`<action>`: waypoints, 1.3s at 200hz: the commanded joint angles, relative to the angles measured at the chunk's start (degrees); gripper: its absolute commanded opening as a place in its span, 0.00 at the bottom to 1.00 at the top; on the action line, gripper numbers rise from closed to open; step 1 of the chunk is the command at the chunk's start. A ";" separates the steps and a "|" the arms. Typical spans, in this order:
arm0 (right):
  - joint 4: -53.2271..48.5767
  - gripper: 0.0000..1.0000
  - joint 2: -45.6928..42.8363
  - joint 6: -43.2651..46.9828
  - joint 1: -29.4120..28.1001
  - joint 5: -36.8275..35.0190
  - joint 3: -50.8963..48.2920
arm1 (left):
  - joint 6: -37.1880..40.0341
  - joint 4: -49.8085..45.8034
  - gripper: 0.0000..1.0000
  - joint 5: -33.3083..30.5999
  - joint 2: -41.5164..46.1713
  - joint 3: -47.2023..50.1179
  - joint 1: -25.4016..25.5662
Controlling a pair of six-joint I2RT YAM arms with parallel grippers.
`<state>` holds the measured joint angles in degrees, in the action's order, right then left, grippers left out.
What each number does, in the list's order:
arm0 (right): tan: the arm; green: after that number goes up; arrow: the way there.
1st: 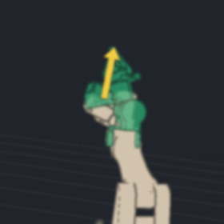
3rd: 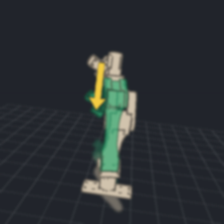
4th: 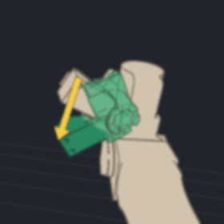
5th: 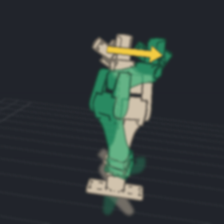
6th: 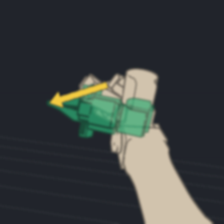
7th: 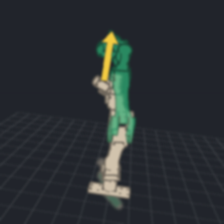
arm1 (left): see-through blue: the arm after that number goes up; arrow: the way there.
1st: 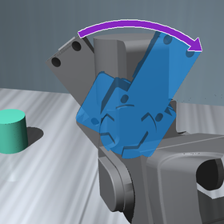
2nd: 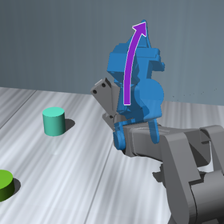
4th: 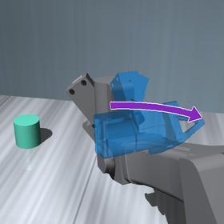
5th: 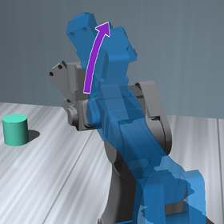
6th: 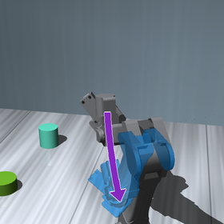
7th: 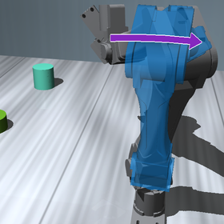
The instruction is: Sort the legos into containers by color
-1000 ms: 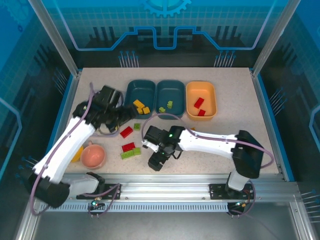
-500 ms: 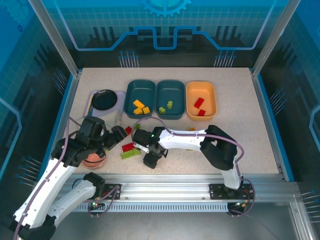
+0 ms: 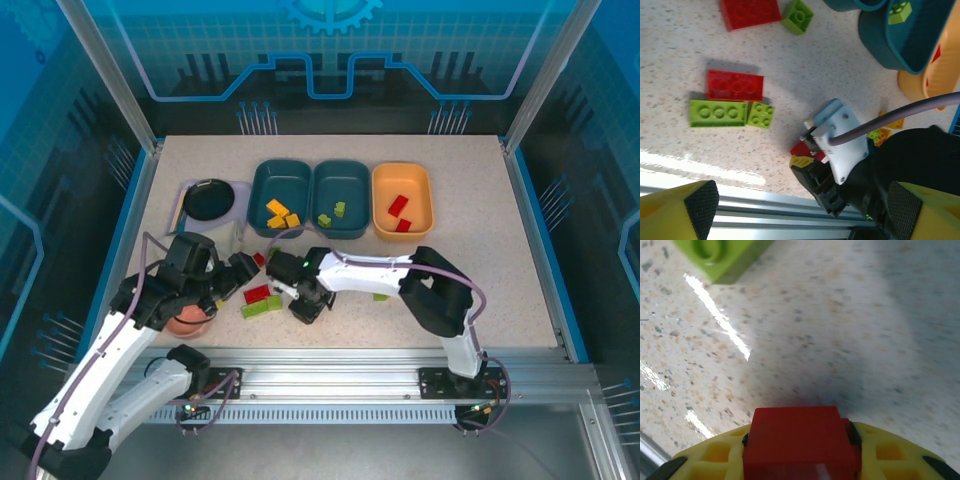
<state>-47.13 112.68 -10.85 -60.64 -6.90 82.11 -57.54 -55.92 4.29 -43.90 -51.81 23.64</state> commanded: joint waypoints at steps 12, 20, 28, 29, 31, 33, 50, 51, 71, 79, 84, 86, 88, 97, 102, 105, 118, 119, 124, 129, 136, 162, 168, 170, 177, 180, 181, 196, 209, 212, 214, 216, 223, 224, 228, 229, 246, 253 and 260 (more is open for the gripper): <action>-3.04 0.29 -14.00 -5.40 11.38 -0.17 -1.31 | 0.81 11.70 0.91 6.10 -6.39 -2.51 1.85; -3.48 0.28 -16.09 -6.10 15.23 0.19 -1.64 | 1.35 13.39 0.91 6.48 -8.93 -3.87 2.83; -3.66 0.28 -17.67 -6.77 18.79 0.54 -1.77 | 1.92 14.84 0.91 6.74 -12.00 -5.55 3.97; -3.66 0.28 -17.85 -6.84 19.55 0.60 -1.77 | 2.00 15.03 0.91 6.81 -12.35 -5.74 4.14; -3.67 0.28 -18.13 -7.00 20.44 0.73 -1.86 | 2.15 15.38 0.91 6.85 -12.97 -6.17 4.42; -3.67 0.28 -18.43 -7.10 21.50 1.00 -1.86 | 2.32 15.68 0.91 6.86 -13.80 -6.65 4.67; -3.44 0.29 -18.82 -8.57 30.37 3.85 -1.45 | 3.79 17.76 0.91 6.70 -20.15 -10.95 7.69; -3.42 0.29 -18.73 -8.66 30.92 4.10 -1.44 | 3.86 17.85 0.91 6.65 -20.55 -11.08 7.76; -2.37 0.28 -15.49 -10.93 39.51 9.17 0.20 | 5.58 19.57 0.91 6.01 -27.31 -16.16 10.81; -1.66 0.28 -13.47 -11.86 42.14 10.69 1.00 | 5.79 20.18 0.91 5.83 -29.79 -18.21 11.40; -1.41 0.28 -12.06 -12.44 43.46 11.39 1.57 | 5.86 20.48 0.91 5.74 -31.24 -19.55 11.71; -1.34 0.28 -11.41 -12.66 43.95 11.69 1.96 | 5.86 20.56 0.91 5.73 -31.77 -20.08 11.85; -1.26 0.28 -10.79 -12.85 44.41 12.07 2.19 | 5.92 20.71 0.91 5.68 -32.34 -20.61 11.93; -1.15 0.27 -7.90 -13.93 46.17 13.51 3.77 | 6.15 21.00 0.91 5.22 -34.42 -23.01 12.49; -1.14 0.27 -6.29 -14.42 46.86 14.17 4.66 | 6.41 21.23 0.91 5.07 -35.44 -24.43 12.73; -1.12 0.27 -5.46 -14.65 47.22 14.47 5.19 | 6.61 21.33 0.91 5.03 -36.06 -25.19 12.90; -1.46 0.27 -1.92 -15.48 48.36 15.11 7.76 | 7.55 21.17 0.91 4.97 -38.93 -28.70 13.57; -1.42 0.27 -1.62 -15.50 48.39 15.09 7.96 | 7.63 21.05 0.91 5.00 -39.09 -28.96 13.60; -1.66 0.27 -0.43 -15.72 48.59 15.10 8.85 | 7.97 20.73 0.91 5.09 -40.26 -30.15 13.84; -1.93 0.27 0.62 -15.99 48.85 15.03 9.82 | 8.36 20.18 0.91 5.17 -41.37 -31.55 14.09; -2.46 0.27 1.98 -16.45 49.09 14.81 10.99 | 8.83 19.56 0.91 5.26 -42.76 -33.02 14.30; -3.78 0.28 5.98 -17.91 49.83 15.01 13.98 | 9.86 18.97 0.91 5.36 -46.52 -35.68 15.55; -3.83 0.29 6.50 -18.17 49.95 15.14 14.29 | 9.86 18.81 0.90 5.37 -47.33 -35.96 15.82; -3.79 0.29 6.65 -18.22 49.99 15.15 14.33 | 9.87 18.80 0.90 5.37 -47.59 -36.03 15.93; -3.59 0.31 6.90 -18.35 49.95 15.24 14.50 | 9.81 18.74 0.90 5.53 -48.39 -36.27 16.14; -3.58 0.32 6.98 -18.34 50.02 15.26 14.63 | 9.80 18.77 0.90 5.69 -48.77 -36.32 16.31; -3.58 0.32 7.00 -18.33 50.06 15.29 14.65 | 9.81 18.80 0.90 5.71 -48.89 -36.33 16.38; -3.86 0.41 7.20 -18.50 50.08 15.23 15.23 | 9.81 18.70 0.88 6.03 -50.56 -36.89 17.14; -4.27 0.51 6.82 -18.56 50.02 15.06 15.53 | 10.15 18.24 0.87 6.16 -51.94 -37.63 17.85; -4.35 0.54 6.65 -18.59 50.06 14.96 15.54 | 10.23 18.11 0.87 6.16 -52.25 -37.77 18.03; -4.41 0.55 6.49 -18.55 50.04 14.98 15.58 | 10.25 17.97 0.87 6.05 -52.40 -37.84 18.11; -4.45 0.57 6.29 -18.52 50.01 14.98 15.56 | 10.25 17.96 0.87 6.07 -52.53 -37.90 18.29; -4.51 0.60 5.58 -18.51 50.05 14.92 15.50 | 10.33 17.67 0.86 6.16 -53.21 -38.16 18.51; -4.48 0.60 5.47 -18.55 50.07 14.90 15.48 | 10.34 17.64 0.86 6.16 -53.30 -38.22 18.53; -4.63 0.62 4.90 -18.44 50.02 14.79 15.50 | 10.32 17.47 0.86 6.14 -53.66 -38.35 18.75; -4.63 0.62 4.73 -18.43 50.06 14.75 15.43 | 10.33 17.40 0.86 6.15 -53.75 -38.36 18.78; -4.92 0.65 1.49 -18.33 49.94 13.72 15.20 | 9.87 16.40 0.85 6.16 -55.39 -38.95 19.38; -5.22 0.65 -0.08 -18.26 49.99 13.08 15.00 | 9.35 15.61 0.84 6.09 -56.28 -39.42 19.54; -5.25 0.66 -1.96 -18.23 49.96 12.54 14.61 | 8.86 14.78 0.84 6.06 -57.39 -39.97 19.68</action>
<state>-50.26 118.13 -28.82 -11.46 6.48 96.16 -48.97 -37.87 9.15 -98.67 -88.51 42.57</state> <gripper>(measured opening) 0.652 0.844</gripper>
